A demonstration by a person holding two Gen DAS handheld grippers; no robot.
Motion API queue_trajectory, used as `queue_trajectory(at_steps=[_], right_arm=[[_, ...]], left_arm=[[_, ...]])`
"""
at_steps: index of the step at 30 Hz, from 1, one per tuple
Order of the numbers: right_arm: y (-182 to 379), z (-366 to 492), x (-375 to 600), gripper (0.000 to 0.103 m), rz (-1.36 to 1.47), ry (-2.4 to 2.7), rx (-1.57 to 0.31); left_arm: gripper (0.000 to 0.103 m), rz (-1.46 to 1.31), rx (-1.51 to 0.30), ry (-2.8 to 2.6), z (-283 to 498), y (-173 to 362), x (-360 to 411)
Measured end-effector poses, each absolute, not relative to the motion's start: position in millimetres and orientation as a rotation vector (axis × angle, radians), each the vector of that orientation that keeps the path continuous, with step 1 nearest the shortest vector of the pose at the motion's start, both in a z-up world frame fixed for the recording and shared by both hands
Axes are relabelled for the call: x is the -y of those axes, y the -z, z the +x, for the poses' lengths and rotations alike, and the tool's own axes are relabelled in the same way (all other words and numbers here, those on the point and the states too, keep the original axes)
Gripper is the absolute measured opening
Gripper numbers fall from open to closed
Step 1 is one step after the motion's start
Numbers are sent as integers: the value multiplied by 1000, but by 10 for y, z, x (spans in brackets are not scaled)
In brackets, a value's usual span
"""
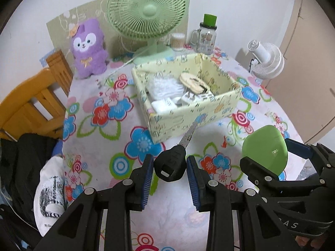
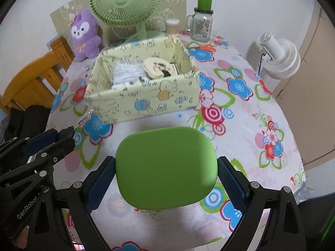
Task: Organize rigid objects
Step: 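Lift the car key and green case and carry both over the fabric box, then lower the key with the left tool while the right tool lowers the green case into the box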
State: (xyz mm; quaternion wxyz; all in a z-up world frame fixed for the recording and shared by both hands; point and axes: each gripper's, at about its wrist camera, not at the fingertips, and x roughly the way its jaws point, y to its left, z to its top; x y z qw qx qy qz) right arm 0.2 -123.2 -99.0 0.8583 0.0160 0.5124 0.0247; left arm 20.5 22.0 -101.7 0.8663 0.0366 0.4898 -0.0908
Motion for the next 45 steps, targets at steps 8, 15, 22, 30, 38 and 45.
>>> queue_trajectory(at_steps=[8, 15, 22, 30, 38, 45], right_arm=[[857, 129, 1383, 96, 54, -72, -1080], [698, 334, 1476, 96, 22, -112, -1072], [597, 597, 1554, 96, -10, -167, -1062], [575, 874, 1634, 96, -23, -213, -1062], [590, 1225, 1714, 96, -33, -247, -1062], [650, 1527, 1803, 96, -22, -264, -1072]], left_arm=[[32, 72, -1005, 184, 280, 862, -103], [32, 45, -987, 146, 401, 717, -5], [32, 17, -974, 99, 566, 640, 51], [32, -4, -985, 63, 754, 659, 97], [32, -23, -1026, 39, 1056, 817, 212], [32, -27, -1050, 35, 1372, 978, 338]])
